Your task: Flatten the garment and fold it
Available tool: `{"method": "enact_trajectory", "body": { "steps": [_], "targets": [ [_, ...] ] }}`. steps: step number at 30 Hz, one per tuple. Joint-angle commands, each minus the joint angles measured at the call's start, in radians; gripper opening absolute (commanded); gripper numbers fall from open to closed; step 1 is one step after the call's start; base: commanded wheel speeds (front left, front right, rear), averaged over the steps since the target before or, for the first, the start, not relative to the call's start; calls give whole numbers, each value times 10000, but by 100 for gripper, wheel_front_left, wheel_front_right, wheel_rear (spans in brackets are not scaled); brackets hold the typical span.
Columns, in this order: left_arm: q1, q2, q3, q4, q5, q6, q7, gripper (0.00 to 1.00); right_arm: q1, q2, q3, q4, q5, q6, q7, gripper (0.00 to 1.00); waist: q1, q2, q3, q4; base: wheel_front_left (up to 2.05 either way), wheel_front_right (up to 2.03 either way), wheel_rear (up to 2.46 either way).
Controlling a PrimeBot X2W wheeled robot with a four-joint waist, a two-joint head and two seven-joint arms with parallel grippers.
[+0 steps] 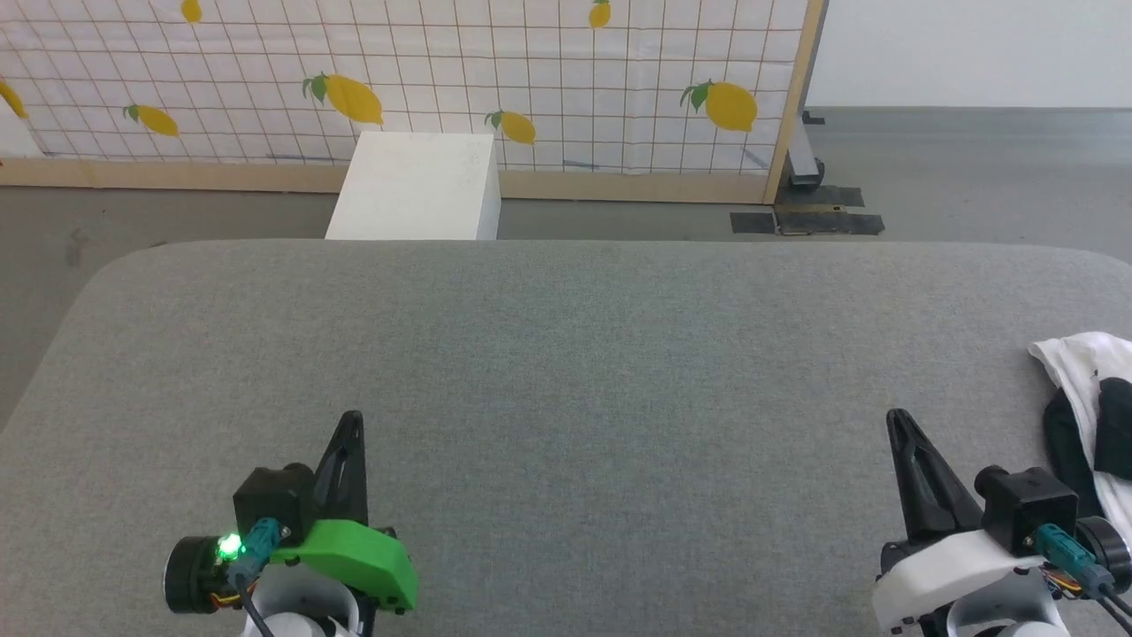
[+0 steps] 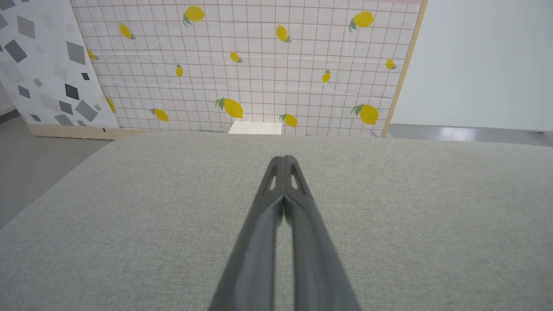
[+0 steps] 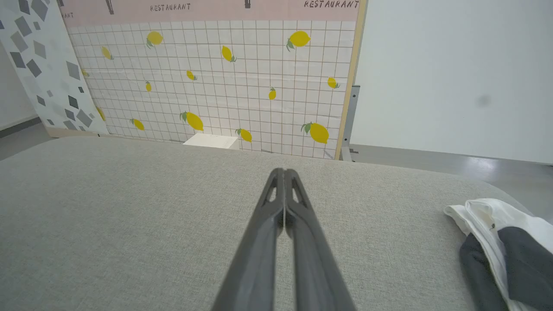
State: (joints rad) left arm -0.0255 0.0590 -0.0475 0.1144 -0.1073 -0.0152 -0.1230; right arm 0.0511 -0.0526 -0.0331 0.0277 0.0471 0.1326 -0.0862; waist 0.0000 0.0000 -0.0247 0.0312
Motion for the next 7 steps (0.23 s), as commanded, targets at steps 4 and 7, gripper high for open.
{"method": "enact_trajectory", "body": {
  "steps": [4,7],
  "targets": [
    [142,-47,59,-147,134,87,140,0,-196,14,49,-67,-131,-11,114,0,0,0,20,-25,0,0,0],
    [148,-49,81,-200,184,90,198,0,-213,14,64,-79,-149,-11,154,0,0,0,32,-40,0,0,0]
  ]
}}
